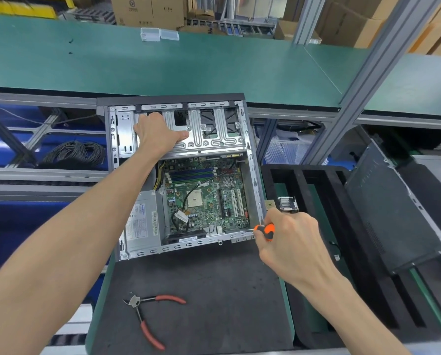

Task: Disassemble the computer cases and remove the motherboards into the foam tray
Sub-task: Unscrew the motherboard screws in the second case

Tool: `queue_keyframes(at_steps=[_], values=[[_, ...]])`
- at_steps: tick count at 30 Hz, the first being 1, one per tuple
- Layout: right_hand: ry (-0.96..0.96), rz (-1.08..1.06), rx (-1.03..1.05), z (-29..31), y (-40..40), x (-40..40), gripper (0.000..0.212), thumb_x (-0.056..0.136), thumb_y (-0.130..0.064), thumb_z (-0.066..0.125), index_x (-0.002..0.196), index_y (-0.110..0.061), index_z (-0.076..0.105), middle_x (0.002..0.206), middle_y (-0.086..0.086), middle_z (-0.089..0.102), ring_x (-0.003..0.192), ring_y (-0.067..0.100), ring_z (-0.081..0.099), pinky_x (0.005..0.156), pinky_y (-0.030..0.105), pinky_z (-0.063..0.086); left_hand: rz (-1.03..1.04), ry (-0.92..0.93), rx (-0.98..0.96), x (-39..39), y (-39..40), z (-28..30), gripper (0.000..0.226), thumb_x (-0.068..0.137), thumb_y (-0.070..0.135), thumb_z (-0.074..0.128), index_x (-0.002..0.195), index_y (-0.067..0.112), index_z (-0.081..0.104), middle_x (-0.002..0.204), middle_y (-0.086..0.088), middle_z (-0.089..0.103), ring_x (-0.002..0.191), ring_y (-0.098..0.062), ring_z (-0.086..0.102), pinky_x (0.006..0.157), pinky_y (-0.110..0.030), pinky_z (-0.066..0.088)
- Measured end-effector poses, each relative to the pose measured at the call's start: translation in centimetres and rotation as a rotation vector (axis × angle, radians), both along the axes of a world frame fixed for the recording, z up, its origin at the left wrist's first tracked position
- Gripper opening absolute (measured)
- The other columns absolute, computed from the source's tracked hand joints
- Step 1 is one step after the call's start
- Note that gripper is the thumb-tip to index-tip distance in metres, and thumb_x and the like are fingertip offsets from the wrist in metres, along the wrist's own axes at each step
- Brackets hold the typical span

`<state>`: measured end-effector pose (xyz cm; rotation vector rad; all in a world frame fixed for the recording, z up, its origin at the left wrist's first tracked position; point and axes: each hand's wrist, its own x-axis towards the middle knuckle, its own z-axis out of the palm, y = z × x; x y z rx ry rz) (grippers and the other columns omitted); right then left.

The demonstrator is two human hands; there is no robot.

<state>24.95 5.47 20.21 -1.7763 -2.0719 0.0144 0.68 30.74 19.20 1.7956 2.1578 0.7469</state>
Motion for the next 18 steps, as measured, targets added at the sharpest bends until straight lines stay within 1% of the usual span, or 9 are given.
queue_keyframes(at_steps=[3,6,10,12,18], values=[[-0.003,-0.011,-0.001,0.01,0.00,0.11,0.026,0.067,-0.012,0.085,0.067,-0.006,0.060,0.048,0.004,0.058,0.045,0.032,0.055,0.047,0.034,0.048,0.003,-0.001,-0.001,0.03,-0.01,0.00,0.062,0.073,0.060,0.079,0.065,0.014,0.038,0.095,-0.016,0.062,0.108,-0.037,0.054,0.089,-0.044,0.038],[-0.004,-0.009,-0.002,0.05,0.10,0.03,0.025,0.068,-0.013,0.084,0.069,-0.006,0.061,0.048,0.004,0.058,0.046,0.033,0.055,0.048,0.034,0.048,0.005,0.000,-0.003,-0.03,-0.01,0.09,0.062,0.074,0.059,0.079,0.065,0.014,0.038,0.089,-0.012,0.055,0.109,-0.037,0.053,0.089,-0.044,0.038],[-0.001,0.000,-0.002,-0.01,0.10,-0.04,0.025,0.068,-0.011,0.084,0.068,-0.006,0.059,0.047,0.004,0.055,0.043,0.031,0.052,0.046,0.030,0.043,0.006,0.003,-0.006,0.07,-0.02,0.12,0.062,0.074,0.059,0.079,0.064,0.013,0.039,0.089,-0.014,0.059,0.108,-0.037,0.054,0.090,-0.045,0.039],[0.001,-0.003,-0.008,0.03,0.02,-0.07,0.026,0.067,-0.010,0.084,0.066,-0.007,0.058,0.046,0.003,0.054,0.041,0.030,0.051,0.044,0.029,0.042,0.009,0.002,-0.007,0.10,-0.04,0.16,0.062,0.074,0.059,0.079,0.064,0.013,0.039,0.087,-0.012,0.055,0.108,-0.037,0.054,0.090,-0.045,0.039],[0.003,-0.014,-0.018,0.10,-0.02,-0.06,0.025,0.068,-0.011,0.084,0.068,-0.006,0.059,0.047,0.004,0.055,0.043,0.031,0.052,0.047,0.033,0.047,0.006,0.004,-0.008,0.10,-0.03,0.18,0.062,0.074,0.059,0.079,0.065,0.013,0.039,0.085,-0.011,0.052,0.108,-0.036,0.053,0.088,-0.044,0.038]])
